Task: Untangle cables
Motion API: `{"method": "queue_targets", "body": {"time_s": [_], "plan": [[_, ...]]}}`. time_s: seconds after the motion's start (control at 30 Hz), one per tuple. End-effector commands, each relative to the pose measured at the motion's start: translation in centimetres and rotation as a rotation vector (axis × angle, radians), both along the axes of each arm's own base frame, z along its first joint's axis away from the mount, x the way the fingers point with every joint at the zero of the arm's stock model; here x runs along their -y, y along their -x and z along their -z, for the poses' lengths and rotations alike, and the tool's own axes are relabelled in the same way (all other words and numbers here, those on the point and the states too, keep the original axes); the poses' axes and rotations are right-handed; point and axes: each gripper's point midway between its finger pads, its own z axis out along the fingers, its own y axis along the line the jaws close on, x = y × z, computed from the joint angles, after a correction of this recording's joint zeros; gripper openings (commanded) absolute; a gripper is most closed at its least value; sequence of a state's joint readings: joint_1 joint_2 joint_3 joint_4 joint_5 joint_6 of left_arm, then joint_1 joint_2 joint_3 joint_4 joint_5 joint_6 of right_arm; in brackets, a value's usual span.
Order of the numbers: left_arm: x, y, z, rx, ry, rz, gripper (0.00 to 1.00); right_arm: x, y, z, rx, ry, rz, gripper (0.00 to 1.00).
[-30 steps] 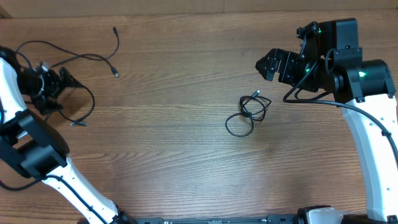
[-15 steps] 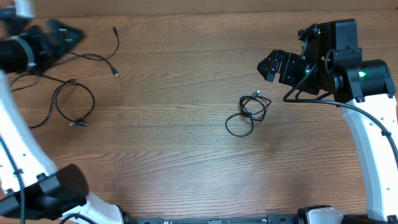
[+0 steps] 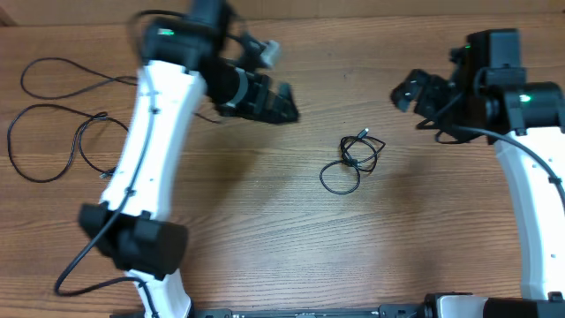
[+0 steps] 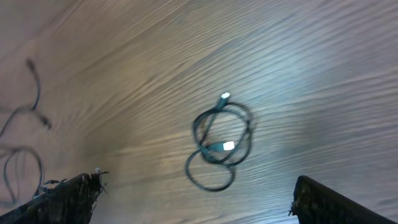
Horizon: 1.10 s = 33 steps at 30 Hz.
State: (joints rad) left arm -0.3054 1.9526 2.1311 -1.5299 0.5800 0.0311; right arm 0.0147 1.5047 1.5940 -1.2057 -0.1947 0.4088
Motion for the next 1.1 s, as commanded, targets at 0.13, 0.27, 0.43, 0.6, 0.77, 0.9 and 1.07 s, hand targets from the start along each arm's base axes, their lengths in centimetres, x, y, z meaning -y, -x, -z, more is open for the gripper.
{"method": "queue_targets", "body": {"time_s": [0.13,0.27,0.43,0.6,0.77,0.9,1.07], "plan": [[5.4,1.6,7.2,-0.117,-0.171,0.100,0.95,4.9,0.8,1.1,-0.056,-0.024,0.146,1.00],[8.3,2.4,10.9,-0.193,-0.200,0.119,0.95,4.9,1.3,2.1,-0.086,-0.024,0.145,1.00],[11.9,2.4,14.6,-0.080,-0.201,0.318,0.93,4.9,1.0,2.5,-0.082,-0.025,0.148,1.00],[12.3,-1.5,16.3,0.199,-0.414,0.313,0.94,4.9,1.0,2.5,-0.082,-0.025,0.147,1.00],[16.2,-2.0,15.5,0.347,-0.340,0.404,0.91,4.9,0.9,2.5,-0.080,-0.026,0.148,1.00],[18.2,-1.4,15.2,0.399,-0.313,0.449,0.82,4.9,0.9,2.5,-0.081,-0.025,0.147,1.00],[18.9,-0.8,15.2,0.406,-0.308,0.467,0.76,4.9,0.9,2.5,-0.079,-0.025,0.147,1.00]]}}
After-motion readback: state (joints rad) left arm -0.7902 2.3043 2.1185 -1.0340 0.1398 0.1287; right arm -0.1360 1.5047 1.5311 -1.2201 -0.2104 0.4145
